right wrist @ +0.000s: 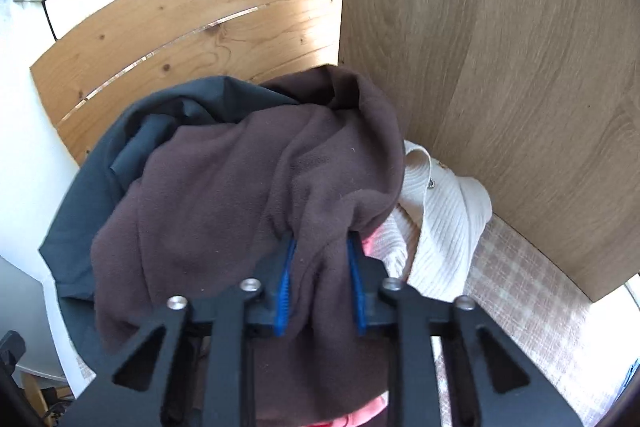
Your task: Fold clothes
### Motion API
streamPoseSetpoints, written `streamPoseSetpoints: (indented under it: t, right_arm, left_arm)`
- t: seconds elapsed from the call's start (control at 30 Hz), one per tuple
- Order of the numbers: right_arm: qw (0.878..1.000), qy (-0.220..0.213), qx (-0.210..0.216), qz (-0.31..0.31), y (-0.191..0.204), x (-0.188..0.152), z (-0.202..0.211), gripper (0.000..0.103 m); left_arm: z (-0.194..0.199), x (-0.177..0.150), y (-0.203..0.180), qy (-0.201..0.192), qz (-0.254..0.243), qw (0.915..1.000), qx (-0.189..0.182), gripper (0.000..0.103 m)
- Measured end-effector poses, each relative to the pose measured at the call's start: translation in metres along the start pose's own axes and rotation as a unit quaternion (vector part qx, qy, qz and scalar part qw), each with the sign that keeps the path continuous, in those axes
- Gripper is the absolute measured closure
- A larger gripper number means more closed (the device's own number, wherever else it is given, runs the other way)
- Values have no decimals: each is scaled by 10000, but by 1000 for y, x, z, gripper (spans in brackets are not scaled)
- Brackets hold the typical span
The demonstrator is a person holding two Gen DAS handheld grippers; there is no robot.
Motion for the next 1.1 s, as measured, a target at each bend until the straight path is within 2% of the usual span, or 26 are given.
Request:
streamPoseSetpoints:
  t: [0.13,0.27,0.33,0.53,0.6,0.8,0.83,0.87,0.9,1.0,1.03,1.1]
  right_arm:
    - [9977,-544,267,-292,-5,25,38,87]
    - [9938,-1056,-60,350,12,81,89,88]
    - [9895,-1322,-65,584,22,109,118,88]
    - [9703,-2273,-293,780,41,185,207,88]
    - [9653,-2454,-297,844,49,207,233,88]
    - [9432,-3129,-412,1034,71,248,307,89]
    - [9421,-3183,-337,995,74,253,315,92]
    - [9368,-3357,-289,945,77,257,330,103]
    - [9302,-3552,-247,894,80,261,345,103]
    - [9207,-3826,98,759,84,260,395,103]
    - [9305,-3552,284,844,85,257,396,103]
    - [9562,-2705,327,1067,84,235,364,103]
  left_arm:
    - [-1,1,3,45,86,9999,-37,2]
    - [4,4,8,-12,165,9999,-29,2]
    - [8,4,11,-62,187,9998,-9,2]
    - [17,4,20,-123,258,9996,-1,2]
    - [20,4,21,-135,267,9996,-6,2]
    - [30,6,22,-209,250,9994,-69,2]
    - [31,6,22,-219,253,9994,-91,2]
    - [34,7,23,-231,260,9993,-108,2]
    - [37,8,23,-245,268,9993,-124,2]
    - [47,6,28,-359,263,9989,-151,1]
    - [49,4,31,-379,264,9988,-130,1]
    - [52,0,36,-419,267,9987,-88,1]
Point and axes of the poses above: each gripper's, at about its wrist camera, not at the fingertips, and z roughly against the way its jaws point, y to its left, x to its top, the point moved 1 cm from there along -z, roughly the way its jaws point, and after that the axes turned 8 degrees about z, right-handed, at the moved point
